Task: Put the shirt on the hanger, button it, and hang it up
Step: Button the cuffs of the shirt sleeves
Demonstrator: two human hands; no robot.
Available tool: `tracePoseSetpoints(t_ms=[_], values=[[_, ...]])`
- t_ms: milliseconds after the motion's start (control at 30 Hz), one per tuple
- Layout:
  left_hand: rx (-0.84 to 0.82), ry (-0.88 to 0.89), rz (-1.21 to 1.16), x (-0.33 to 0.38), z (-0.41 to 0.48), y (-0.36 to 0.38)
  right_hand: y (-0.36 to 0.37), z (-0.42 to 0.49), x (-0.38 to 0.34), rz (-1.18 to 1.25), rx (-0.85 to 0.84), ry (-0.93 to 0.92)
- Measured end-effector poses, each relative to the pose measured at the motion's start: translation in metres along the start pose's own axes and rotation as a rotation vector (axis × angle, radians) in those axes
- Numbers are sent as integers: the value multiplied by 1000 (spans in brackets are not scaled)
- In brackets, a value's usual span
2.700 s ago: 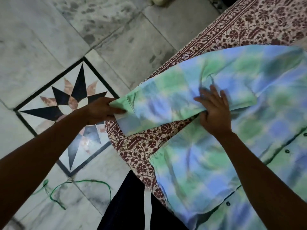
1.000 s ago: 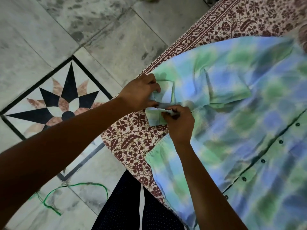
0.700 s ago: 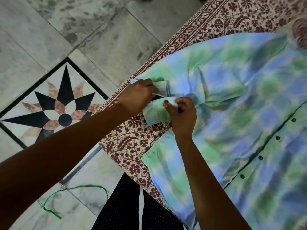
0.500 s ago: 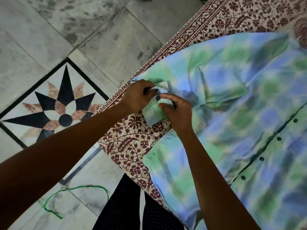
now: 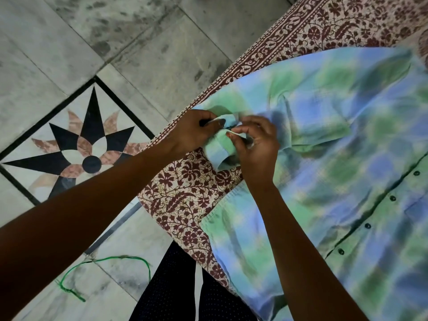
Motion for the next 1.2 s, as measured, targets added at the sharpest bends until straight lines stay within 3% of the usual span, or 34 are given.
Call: tracePoseSetpoints(t_ms=[100,267,500,700,900,1200], values=[[32,-3,-41,1,-2,2,2,1,-3,-94,-10,-215],[70,-56,-100,0,0,1,4,0,-1,-192,-35,-343],[-3,-18,-79,2,-2,3,4,-2,-1,-77,-29,-178],[9,8,-98,-1,-4,1,4,3,-5,-125,7,-225],[-14,18,-123,-5,-4,-2,4,14,-4,-242,-114,-310],[-77,77,-43,-2,2,-5,-2,25,-1,-51,-266,18]])
Point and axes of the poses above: each hand's wrist, its own z-axis towards the middle knuckle, its own y-axis out of the palm, x = y × z, the point moved 1 cm from there along z, towards the middle knuckle
